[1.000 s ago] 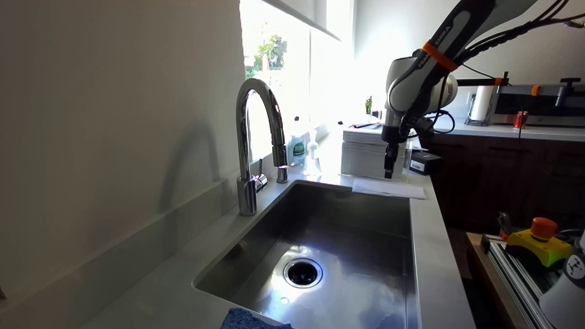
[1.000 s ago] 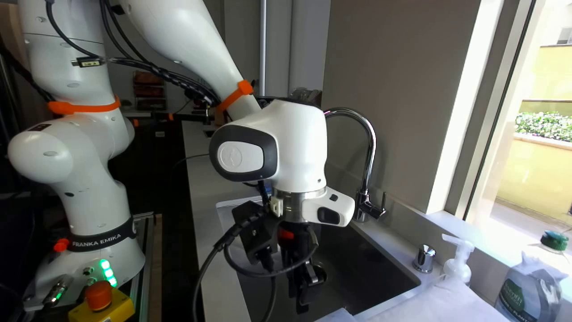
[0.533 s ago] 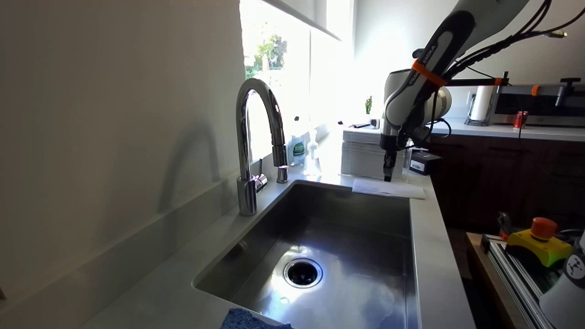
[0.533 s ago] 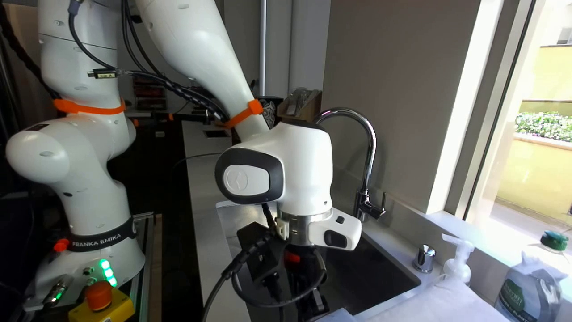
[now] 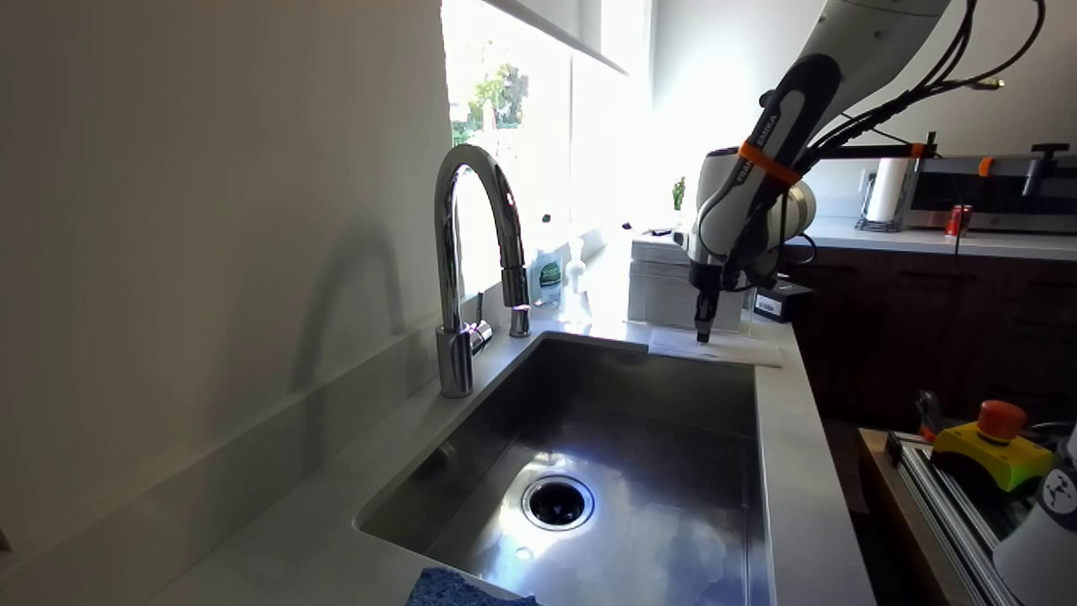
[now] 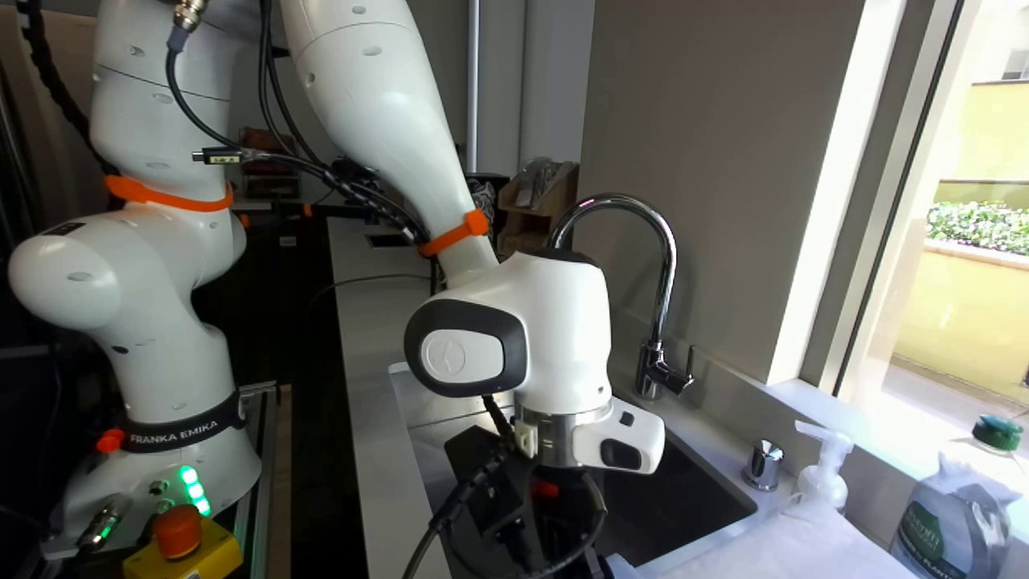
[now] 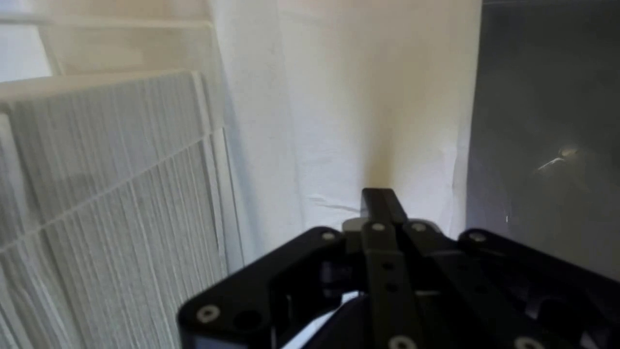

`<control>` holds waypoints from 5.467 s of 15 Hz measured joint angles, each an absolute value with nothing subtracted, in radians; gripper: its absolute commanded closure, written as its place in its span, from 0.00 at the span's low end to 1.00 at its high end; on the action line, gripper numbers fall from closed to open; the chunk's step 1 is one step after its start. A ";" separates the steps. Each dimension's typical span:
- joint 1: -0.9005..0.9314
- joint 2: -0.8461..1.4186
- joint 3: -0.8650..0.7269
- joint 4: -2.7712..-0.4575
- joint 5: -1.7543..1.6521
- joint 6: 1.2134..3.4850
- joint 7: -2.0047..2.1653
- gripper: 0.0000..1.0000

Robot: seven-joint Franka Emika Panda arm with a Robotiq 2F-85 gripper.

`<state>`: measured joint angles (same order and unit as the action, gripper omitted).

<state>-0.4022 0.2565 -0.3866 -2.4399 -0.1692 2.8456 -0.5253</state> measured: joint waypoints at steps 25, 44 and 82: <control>-0.400 0.413 -0.309 -2.291 -0.169 2.994 -0.319 1.00; -0.371 0.420 -0.307 -2.237 -0.169 2.993 -0.256 1.00; -0.285 0.158 -0.354 -2.065 -0.089 2.642 0.018 0.00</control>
